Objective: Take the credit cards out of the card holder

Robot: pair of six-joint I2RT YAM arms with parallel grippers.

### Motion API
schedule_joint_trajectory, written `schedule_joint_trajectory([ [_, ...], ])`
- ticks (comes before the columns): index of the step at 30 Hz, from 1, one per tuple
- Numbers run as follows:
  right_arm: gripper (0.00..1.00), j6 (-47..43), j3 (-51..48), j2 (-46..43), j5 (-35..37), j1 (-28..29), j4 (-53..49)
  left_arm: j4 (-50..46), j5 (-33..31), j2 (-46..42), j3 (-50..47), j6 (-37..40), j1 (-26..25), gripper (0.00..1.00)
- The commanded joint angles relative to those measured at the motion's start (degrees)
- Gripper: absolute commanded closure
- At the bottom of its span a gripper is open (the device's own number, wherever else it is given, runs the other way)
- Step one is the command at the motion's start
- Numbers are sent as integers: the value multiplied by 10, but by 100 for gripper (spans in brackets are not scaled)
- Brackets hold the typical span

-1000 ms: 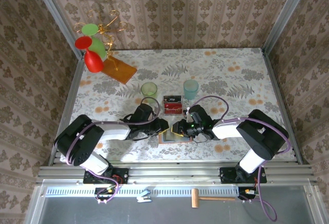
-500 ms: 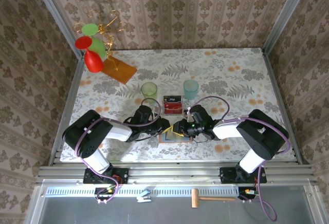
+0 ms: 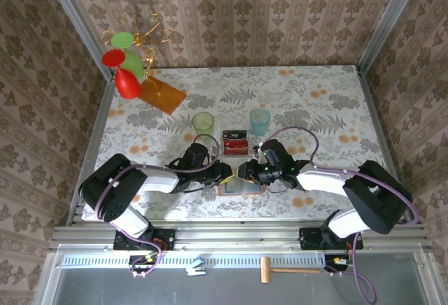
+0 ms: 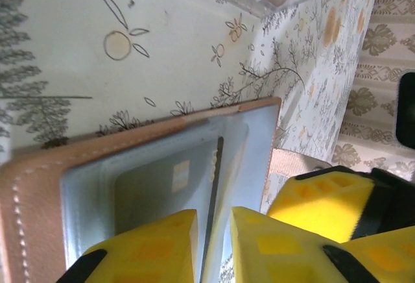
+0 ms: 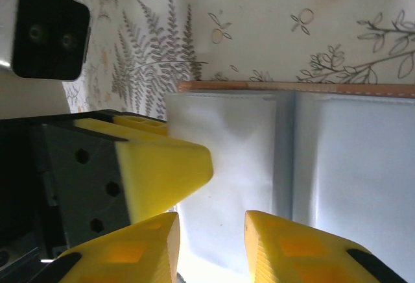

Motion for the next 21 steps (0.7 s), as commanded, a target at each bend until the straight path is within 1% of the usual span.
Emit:
schedule_joint_trajectory([
  [1, 68, -26, 15, -41, 31, -6, -64, -57, 6, -25, 30, 33, -6, 77],
  [7, 67, -46, 13, -91, 54, -20, -121, -116, 14, -21, 74, 60, -22, 73],
  [9, 67, -50, 10, -107, 61, -26, -136, -125, 17, -14, 88, 65, -29, 70],
  [15, 66, -63, 6, -145, 95, -43, -202, -135, 25, 15, 129, 72, -45, 67],
  [21, 65, -68, -10, -173, 103, -59, -223, -165, 26, 47, 167, 84, -58, 61],
])
